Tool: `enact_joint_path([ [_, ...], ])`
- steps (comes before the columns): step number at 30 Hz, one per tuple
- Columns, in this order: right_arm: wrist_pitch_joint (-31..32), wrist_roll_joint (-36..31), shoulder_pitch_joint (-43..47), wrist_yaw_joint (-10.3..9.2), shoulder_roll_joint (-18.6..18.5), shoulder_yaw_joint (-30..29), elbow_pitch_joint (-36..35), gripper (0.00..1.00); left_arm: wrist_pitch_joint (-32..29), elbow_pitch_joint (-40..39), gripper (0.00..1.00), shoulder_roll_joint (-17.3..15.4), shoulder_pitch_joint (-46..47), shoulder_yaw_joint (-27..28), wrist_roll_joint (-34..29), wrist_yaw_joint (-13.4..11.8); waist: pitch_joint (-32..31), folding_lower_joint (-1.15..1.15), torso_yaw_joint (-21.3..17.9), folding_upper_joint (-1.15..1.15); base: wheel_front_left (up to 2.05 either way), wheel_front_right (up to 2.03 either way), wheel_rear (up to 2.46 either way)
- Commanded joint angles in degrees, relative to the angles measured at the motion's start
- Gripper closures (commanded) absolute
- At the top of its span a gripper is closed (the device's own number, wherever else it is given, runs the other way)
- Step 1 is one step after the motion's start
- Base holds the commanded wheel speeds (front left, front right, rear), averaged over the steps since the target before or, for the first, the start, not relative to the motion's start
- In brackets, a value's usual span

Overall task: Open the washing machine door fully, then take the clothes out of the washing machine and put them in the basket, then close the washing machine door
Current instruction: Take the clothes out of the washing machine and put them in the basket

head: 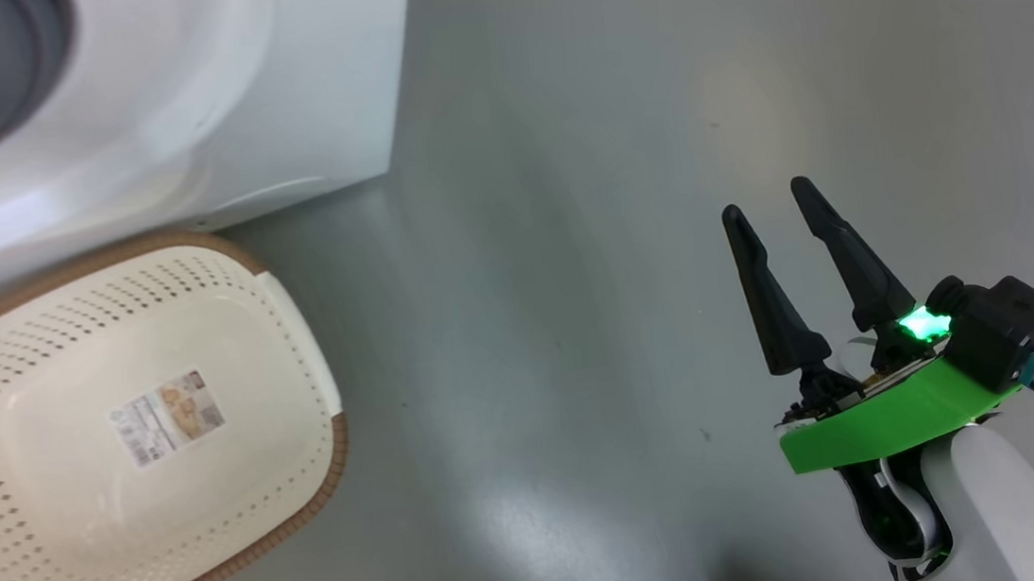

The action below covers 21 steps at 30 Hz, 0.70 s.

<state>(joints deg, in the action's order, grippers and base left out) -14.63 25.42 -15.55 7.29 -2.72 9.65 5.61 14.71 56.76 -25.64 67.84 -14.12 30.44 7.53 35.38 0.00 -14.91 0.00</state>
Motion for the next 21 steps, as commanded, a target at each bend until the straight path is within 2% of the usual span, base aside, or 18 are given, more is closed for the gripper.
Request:
enact_joint_path([
  [1, -0.37, -0.54, 0.93, 0.20, -0.16, 0.65, -0.94, 0.00, 0.29, -2.26, 1.00, -2.40, -1.82, 2.29, 0.20, -0.05, -1.55, 0.00, 1.43, 0.00, 0.00, 0.00, 0.00],
  [5, -0.37, -1.15, 1.18, 0.20, -0.16, 0.22, -0.26, 0.00, 0.29, -8.59, 1.00, -0.17, -7.70, 8.58, -2.08, -0.13, -3.71, 0.00, 3.02, 0.00, 0.00, 0.00, 0.00],
  [11, -0.37, -2.33, 2.24, 0.20, -0.16, -0.93, 0.79, 0.00, 0.29, -17.34, 1.00, 4.86, -16.65, 16.72, -6.63, -0.08, -7.09, 0.00, 5.58, 0.00, 0.00, 0.00, 0.00],
  [21, -0.37, -3.92, 4.82, 0.20, -0.16, -3.60, 1.77, 0.00, 0.29, -33.38, 1.00, 11.62, -30.79, 22.42, -8.80, -0.05, -11.36, 0.00, 9.31, 0.00, 0.00, 0.00, 0.00],
])
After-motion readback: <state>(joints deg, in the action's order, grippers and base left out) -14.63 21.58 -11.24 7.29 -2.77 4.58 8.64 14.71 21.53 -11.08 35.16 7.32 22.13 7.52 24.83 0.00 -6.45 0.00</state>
